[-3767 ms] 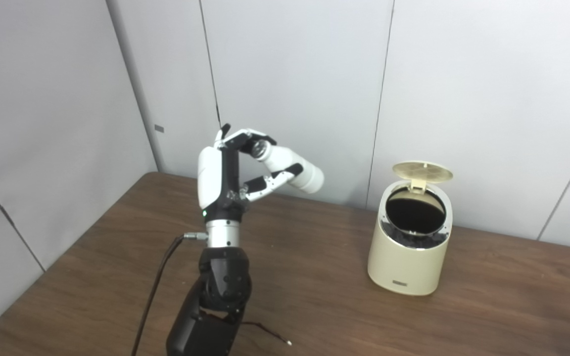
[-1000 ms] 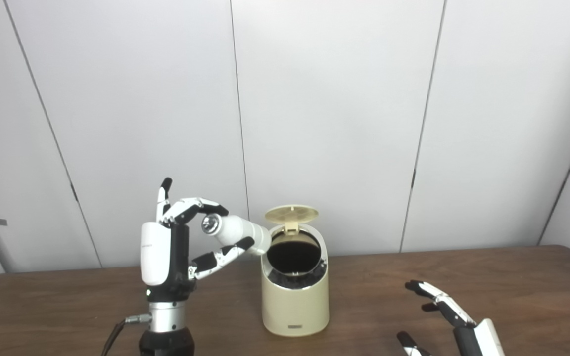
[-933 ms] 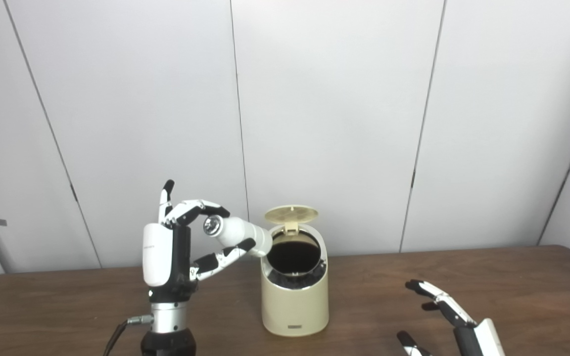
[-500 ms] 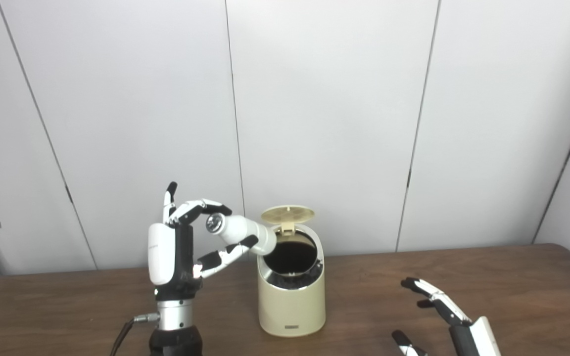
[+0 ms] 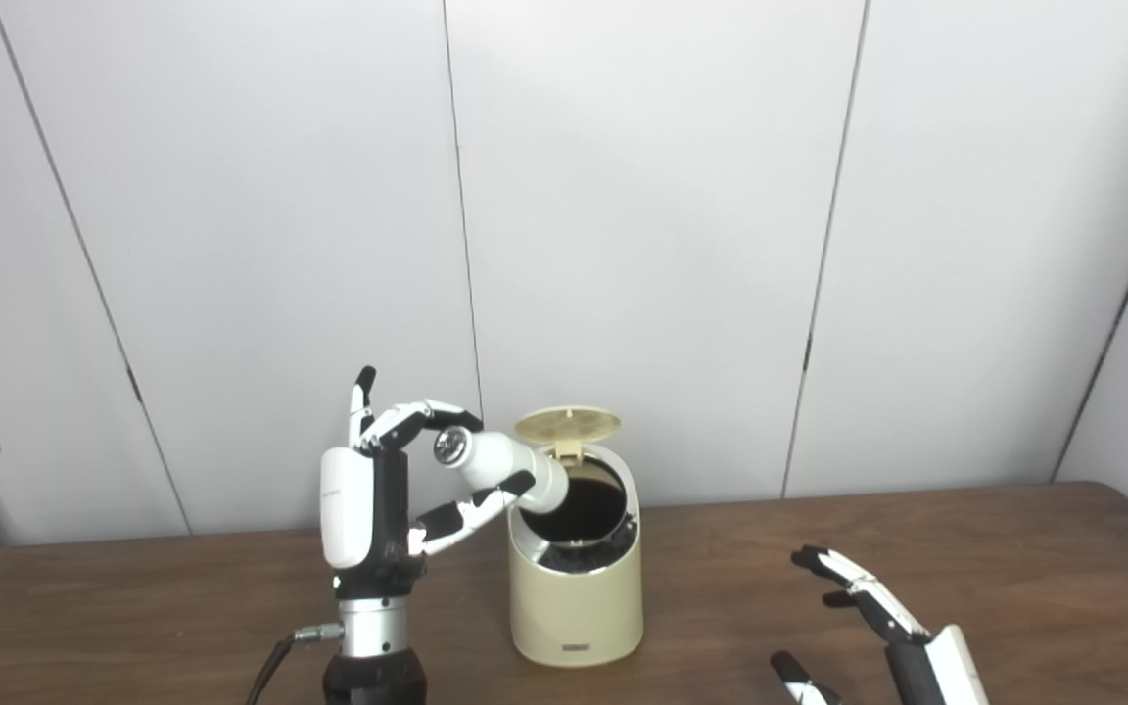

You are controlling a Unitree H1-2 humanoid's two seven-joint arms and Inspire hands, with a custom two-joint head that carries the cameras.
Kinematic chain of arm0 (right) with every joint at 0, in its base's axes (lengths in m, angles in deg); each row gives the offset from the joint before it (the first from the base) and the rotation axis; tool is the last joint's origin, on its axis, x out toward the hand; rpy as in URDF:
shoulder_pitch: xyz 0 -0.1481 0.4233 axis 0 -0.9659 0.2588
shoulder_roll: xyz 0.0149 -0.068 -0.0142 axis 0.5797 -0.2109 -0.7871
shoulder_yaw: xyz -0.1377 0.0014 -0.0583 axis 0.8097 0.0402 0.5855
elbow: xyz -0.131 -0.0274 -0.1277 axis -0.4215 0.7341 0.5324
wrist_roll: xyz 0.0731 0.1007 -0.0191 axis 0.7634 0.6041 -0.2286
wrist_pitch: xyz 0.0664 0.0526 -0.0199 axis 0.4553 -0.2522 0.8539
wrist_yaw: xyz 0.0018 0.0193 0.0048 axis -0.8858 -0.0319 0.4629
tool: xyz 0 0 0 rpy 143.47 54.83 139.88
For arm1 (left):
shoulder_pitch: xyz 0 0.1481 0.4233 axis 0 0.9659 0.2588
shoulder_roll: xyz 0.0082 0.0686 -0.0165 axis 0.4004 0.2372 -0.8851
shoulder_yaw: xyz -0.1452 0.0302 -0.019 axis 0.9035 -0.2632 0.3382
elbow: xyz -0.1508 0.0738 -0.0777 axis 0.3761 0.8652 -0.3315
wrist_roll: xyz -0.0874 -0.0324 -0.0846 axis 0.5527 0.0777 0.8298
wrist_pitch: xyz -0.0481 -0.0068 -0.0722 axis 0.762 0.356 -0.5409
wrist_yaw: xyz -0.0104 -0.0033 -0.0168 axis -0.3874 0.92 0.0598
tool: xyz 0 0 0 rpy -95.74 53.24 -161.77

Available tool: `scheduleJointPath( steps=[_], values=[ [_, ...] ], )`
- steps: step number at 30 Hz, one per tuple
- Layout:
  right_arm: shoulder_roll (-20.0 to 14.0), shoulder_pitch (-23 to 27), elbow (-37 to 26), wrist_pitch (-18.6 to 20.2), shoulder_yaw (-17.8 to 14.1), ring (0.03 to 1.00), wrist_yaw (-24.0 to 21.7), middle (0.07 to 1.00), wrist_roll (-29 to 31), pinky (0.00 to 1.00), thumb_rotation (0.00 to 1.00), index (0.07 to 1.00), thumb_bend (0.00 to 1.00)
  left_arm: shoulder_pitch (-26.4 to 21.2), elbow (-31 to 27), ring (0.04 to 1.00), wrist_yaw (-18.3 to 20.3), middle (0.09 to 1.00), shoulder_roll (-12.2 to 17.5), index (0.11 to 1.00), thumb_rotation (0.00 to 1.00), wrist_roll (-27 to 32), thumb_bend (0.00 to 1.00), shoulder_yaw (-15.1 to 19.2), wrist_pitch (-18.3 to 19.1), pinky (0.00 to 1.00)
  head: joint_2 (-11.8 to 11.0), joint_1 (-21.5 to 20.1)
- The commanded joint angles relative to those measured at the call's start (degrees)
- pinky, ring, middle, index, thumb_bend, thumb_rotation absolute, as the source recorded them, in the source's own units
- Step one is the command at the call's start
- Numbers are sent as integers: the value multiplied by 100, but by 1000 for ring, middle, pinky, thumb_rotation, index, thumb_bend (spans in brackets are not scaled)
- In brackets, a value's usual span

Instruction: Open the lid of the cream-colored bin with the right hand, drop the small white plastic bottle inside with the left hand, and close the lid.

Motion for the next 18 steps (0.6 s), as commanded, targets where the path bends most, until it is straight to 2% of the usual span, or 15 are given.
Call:
scheduleJointPath(
  steps=[1, 10, 18],
  values=[
    [21, -42, 258, -145, 23, 791, 115, 827, -44, 657, 287, 791, 193, -338, -111, 619, -79, 473, -3, 492, 0, -35, 524, -25, -115, 1000, 2, -9],
    [-11, -32, 336, -208, 46, 795, 185, 829, -44, 665, 289, 794, 201, -353, -29, 621, -226, 477, 69, 485, 0, -278, 525, -200, -135, 1000, 40, -26],
    [-58, -21, 367, -211, 90, 792, 264, 828, -39, 660, 326, 790, 209, -289, -83, 652, 75, 484, 138, 483, 0, -200, 526, -247, -17, 1000, 53, -10]
  ],
)
